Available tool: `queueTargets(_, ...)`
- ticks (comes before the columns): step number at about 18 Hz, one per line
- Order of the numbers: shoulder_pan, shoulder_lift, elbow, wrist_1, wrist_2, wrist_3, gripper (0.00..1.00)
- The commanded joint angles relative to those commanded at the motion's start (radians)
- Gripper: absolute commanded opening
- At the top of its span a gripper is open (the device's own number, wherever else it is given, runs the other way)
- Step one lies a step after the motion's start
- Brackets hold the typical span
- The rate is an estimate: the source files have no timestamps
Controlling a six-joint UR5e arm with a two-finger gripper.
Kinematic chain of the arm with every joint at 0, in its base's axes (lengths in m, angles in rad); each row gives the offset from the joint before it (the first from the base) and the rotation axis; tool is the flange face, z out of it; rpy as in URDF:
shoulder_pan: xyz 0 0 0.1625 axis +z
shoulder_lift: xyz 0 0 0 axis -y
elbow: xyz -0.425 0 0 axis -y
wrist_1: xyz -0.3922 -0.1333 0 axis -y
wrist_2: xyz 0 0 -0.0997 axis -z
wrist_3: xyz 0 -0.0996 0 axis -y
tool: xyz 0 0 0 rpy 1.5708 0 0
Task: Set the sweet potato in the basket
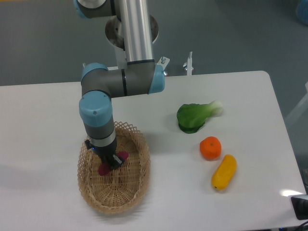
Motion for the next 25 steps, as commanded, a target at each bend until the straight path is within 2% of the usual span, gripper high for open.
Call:
queueTargets(2,0.000,0.002,0.002,0.000,0.000,-0.003,0.50)
queueTargets(3,0.002,0.002,0.003,0.002,0.002,-0.005,0.63)
queueTargets(4,0.002,0.002,0.006,0.002,0.012,-0.006,0.83)
queueTargets(5,0.002,0.003,0.006,0.002,0.038,-0.003,0.96)
queueTargets(6,0.002,0.006,0.008,0.000,0.067,-0.002,1.00)
queueTargets(11,0.011,0.024,0.052,-0.005,0.092,-0.014,1.00)
queueTargets(15,0.093,0.092,0.075,-0.005,0.087,-0.014,1.00)
queueTargets(19,0.187,0.126,0.138,-0.020,0.090,-0.003,1.00)
queueTargets(21,0.241,0.144,0.156,-0.047,0.091,0.035,1.00)
queueTargets(25,0.345,0.187,0.189,-0.199,0.086,0.222,1.00)
